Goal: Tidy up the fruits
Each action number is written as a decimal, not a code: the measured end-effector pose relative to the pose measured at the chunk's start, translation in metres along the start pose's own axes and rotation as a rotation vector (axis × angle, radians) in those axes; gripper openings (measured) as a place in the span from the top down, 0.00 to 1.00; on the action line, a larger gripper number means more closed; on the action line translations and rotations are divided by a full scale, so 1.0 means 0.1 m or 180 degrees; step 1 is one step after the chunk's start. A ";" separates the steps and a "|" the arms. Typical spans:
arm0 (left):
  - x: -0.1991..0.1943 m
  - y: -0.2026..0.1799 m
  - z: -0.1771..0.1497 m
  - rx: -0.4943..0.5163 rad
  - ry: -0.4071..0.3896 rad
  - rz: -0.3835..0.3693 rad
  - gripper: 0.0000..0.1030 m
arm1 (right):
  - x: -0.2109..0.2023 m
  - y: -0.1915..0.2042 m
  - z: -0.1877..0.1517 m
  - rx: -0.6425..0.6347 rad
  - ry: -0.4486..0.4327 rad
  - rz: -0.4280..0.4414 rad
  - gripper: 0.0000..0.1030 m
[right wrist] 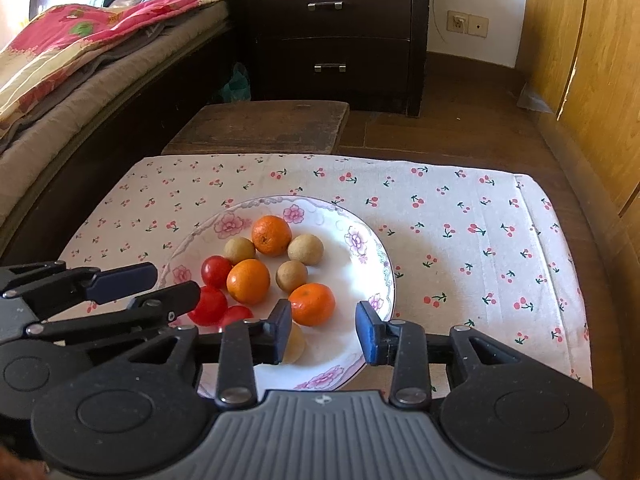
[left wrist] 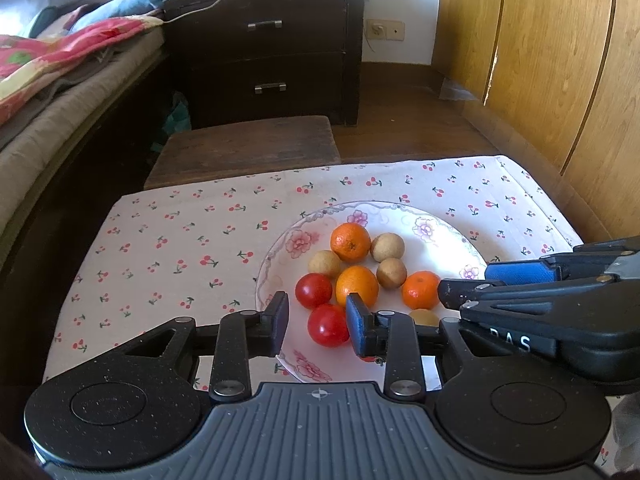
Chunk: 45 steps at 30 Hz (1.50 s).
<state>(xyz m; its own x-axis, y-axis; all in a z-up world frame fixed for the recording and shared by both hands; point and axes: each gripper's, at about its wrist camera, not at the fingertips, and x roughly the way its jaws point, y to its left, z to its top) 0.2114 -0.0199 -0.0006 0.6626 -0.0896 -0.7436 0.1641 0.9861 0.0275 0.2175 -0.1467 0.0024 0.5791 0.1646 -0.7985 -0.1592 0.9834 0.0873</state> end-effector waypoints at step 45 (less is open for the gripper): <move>-0.60 0.01 -0.20 -0.0091 -0.0487 0.0465 0.00 | -0.83 0.01 -0.36 0.0176 -0.0393 -0.0072 0.52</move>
<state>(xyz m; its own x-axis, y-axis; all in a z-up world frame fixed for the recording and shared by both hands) 0.1573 -0.0110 0.0311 0.7815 0.0364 -0.6229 0.0389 0.9935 0.1069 0.1403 -0.1618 0.0473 0.6766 0.1472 -0.7214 -0.1028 0.9891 0.1054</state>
